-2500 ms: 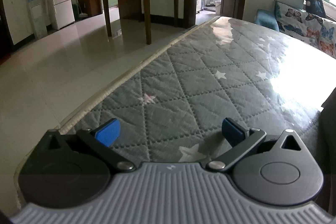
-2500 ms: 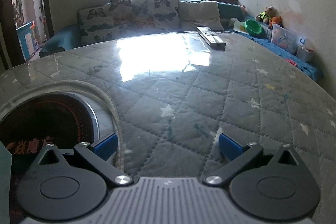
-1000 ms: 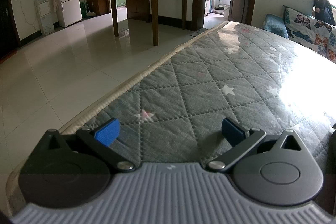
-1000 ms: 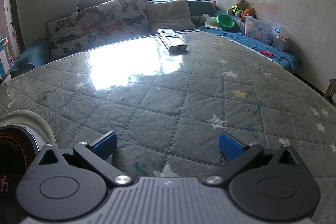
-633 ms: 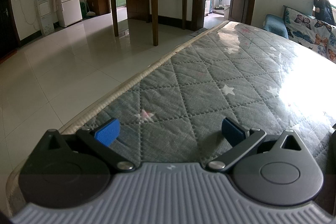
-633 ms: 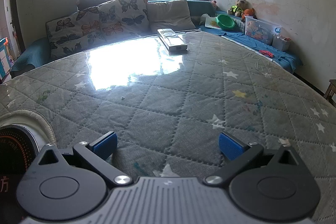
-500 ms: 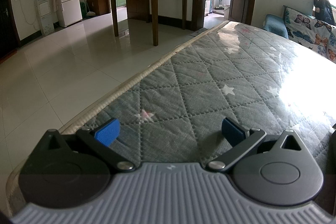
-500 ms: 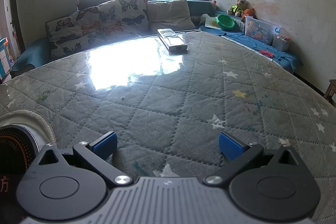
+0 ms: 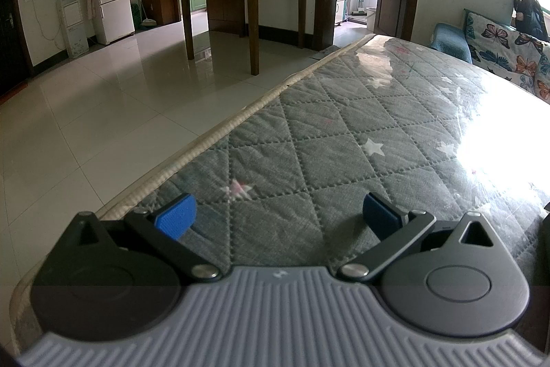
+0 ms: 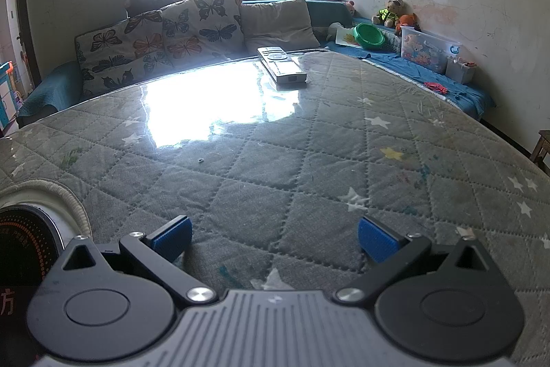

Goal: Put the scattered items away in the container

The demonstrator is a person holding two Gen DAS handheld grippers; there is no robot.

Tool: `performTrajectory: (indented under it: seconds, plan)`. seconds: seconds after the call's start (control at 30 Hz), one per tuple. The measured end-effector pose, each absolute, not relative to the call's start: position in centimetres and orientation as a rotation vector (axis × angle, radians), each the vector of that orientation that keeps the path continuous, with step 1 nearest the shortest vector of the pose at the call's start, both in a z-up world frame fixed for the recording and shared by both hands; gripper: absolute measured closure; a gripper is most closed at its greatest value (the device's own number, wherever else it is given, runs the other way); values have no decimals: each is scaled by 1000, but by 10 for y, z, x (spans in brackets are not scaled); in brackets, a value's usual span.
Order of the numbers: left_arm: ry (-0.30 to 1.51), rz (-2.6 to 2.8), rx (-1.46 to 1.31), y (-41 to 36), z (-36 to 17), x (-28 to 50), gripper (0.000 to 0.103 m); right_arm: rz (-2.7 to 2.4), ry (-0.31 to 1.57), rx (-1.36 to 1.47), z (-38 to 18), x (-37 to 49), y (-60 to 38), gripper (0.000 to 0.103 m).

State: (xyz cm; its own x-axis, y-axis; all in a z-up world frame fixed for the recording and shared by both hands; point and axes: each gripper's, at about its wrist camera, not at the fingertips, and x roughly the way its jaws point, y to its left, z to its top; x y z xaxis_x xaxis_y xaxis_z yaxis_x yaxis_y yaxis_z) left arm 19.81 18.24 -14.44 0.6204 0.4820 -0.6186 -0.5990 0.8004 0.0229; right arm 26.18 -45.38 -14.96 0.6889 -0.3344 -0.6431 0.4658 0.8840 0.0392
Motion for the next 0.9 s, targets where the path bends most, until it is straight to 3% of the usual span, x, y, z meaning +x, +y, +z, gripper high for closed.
performTrajectory:
  seconds: [0.9]
  plan:
    - [651,626,-193,182,-144,198,0,-451,675,206,-150,262,-453,0]
